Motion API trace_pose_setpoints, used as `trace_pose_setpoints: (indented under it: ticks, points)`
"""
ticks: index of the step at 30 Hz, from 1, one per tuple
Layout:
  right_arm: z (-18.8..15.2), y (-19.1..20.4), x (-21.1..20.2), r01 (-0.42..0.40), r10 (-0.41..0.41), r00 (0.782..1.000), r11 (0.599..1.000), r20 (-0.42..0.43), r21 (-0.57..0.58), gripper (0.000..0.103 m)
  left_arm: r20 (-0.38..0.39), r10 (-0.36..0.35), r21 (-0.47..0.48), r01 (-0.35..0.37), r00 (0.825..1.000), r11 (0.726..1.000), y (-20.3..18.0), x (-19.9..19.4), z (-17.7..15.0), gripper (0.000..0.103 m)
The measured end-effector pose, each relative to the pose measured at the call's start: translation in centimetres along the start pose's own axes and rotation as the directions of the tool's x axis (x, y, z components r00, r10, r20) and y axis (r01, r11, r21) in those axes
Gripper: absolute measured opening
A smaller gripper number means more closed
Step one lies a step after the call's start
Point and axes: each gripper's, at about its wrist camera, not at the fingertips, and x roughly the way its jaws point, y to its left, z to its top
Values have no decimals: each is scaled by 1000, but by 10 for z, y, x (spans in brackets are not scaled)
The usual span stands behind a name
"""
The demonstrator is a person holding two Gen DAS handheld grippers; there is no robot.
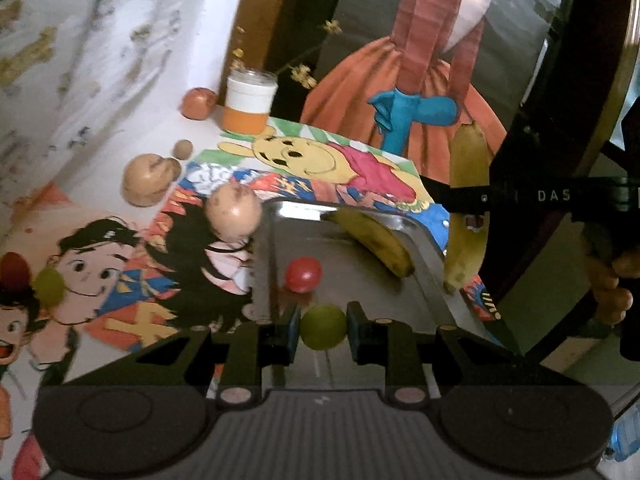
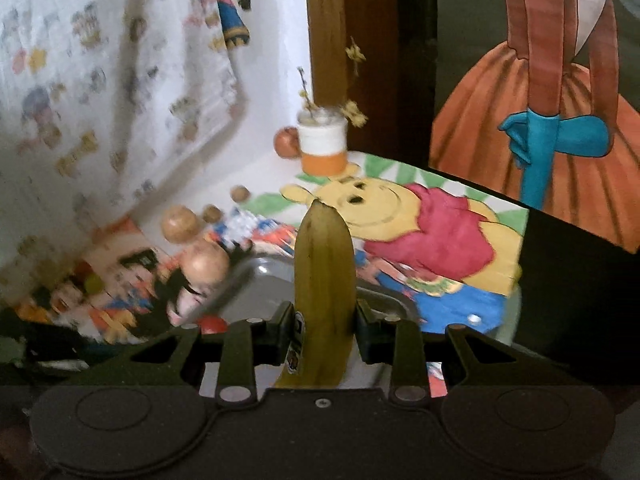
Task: Organize fruits
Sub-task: 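Carry the banana over the tray and release it beside the first banana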
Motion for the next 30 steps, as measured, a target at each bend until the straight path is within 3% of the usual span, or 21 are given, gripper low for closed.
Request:
trace_pose_setpoints:
  ticks: [6, 18, 23, 30]
  points:
    - [-2, -13, 27, 63, -66, 994, 997, -82, -46, 34, -13, 13, 1, -13, 1000, 1000, -4, 17, 2, 27]
    - [17, -16, 91, 77, -97, 983, 988, -158, -131, 34, -29, 69, 0, -69, 997, 998, -6, 41, 7, 27]
    - [17, -6, 102, 79, -108, 981, 980, -158, -184, 34, -30, 86, 2, -86, 996, 996, -4, 47, 6, 27]
    - [14, -11, 106, 75, -100, 985, 983, -144, -169, 34, -45, 112, 2, -112, 993, 994, -4, 54, 3, 27]
